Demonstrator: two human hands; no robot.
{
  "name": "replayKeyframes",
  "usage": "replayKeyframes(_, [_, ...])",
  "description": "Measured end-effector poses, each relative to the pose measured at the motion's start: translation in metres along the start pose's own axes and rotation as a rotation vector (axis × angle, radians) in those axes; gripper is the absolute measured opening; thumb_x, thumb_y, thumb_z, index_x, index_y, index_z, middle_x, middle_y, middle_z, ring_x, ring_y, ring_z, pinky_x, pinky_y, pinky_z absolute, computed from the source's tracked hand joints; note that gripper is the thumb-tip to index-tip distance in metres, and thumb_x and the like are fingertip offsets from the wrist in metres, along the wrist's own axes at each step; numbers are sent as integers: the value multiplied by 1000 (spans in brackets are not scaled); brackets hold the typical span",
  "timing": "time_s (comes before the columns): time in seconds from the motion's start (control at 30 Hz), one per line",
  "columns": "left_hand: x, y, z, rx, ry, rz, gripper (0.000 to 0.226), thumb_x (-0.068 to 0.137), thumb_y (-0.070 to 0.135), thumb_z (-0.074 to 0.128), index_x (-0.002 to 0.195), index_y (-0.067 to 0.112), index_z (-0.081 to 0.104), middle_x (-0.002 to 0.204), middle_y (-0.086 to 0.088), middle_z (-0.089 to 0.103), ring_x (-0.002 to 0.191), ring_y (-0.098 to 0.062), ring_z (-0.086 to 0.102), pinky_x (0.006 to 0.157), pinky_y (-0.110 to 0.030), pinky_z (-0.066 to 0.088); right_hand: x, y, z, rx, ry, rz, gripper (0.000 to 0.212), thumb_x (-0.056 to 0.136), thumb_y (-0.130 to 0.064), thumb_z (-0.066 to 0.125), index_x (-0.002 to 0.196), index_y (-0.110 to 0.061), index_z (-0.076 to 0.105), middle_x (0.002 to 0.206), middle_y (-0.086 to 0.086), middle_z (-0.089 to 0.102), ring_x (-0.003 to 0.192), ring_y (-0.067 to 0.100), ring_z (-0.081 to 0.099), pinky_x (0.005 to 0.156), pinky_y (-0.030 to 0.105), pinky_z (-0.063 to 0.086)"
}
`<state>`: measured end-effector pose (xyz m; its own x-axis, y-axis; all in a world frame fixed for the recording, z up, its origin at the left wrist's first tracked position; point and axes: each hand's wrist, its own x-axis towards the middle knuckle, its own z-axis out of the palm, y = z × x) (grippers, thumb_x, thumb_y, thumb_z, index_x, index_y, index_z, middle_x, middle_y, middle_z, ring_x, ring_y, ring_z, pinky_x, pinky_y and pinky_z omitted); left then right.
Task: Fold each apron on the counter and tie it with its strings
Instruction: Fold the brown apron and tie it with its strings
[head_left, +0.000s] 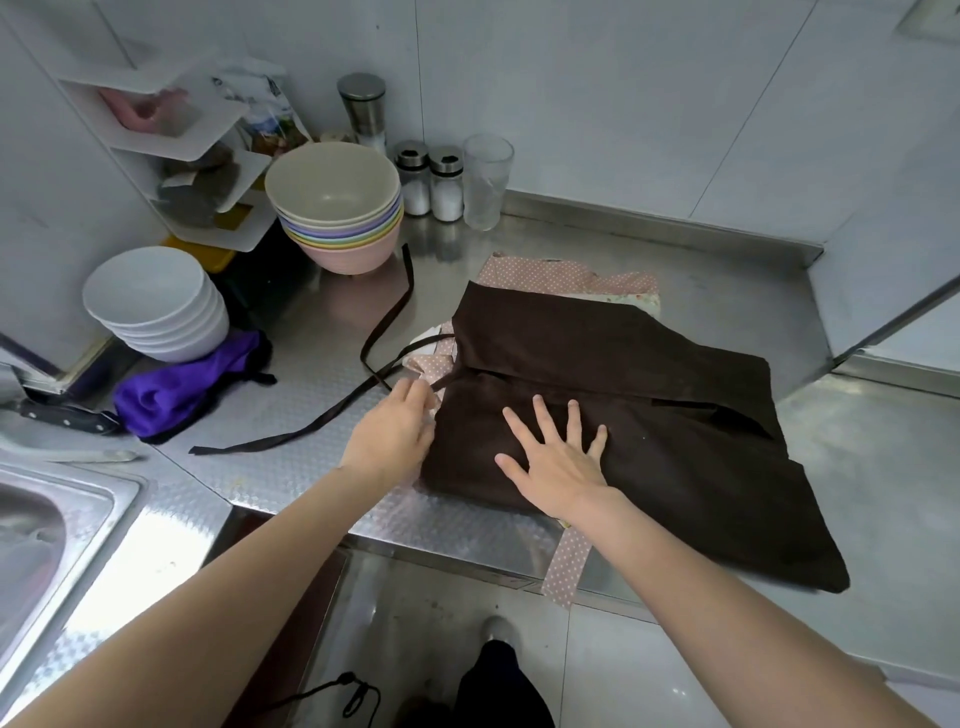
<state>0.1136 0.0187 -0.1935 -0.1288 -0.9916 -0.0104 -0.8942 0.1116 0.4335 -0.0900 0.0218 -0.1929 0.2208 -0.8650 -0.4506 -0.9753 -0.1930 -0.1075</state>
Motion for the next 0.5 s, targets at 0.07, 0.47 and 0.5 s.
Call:
replayKeyframes(0.07, [-2, 7, 0, 117, 73, 334, 16, 86, 9, 45, 101, 10, 53, 99, -9, 55, 81, -26, 58, 61, -38, 54, 1, 0, 2, -8, -4, 5, 61, 95, -60, 19, 148, -41, -5, 157, -3, -18, 141, 38, -21, 109, 64, -4])
replayKeyframes(0.47, [7, 26, -2, 352, -620, 201, 72, 75, 33, 71, 131, 23, 28, 136, -6, 18, 121, -27, 32, 97, -34, 43, -29, 53, -19, 52, 116, -230, 82, 87, -60, 47, 150, -24, 8, 157, 0, -9, 146, 21, -6, 118, 41, 1])
replayKeyframes(0.5, [6, 27, 0, 385, -616, 206, 75, 74, 36, 72, 132, 23, 26, 136, -6, 18, 122, -27, 31, 99, -34, 42, -33, 59, -18, -13, 102, -248, 86, 86, -61, 48, 151, -23, 6, 157, 2, -11, 145, 21, -8, 117, 40, -2])
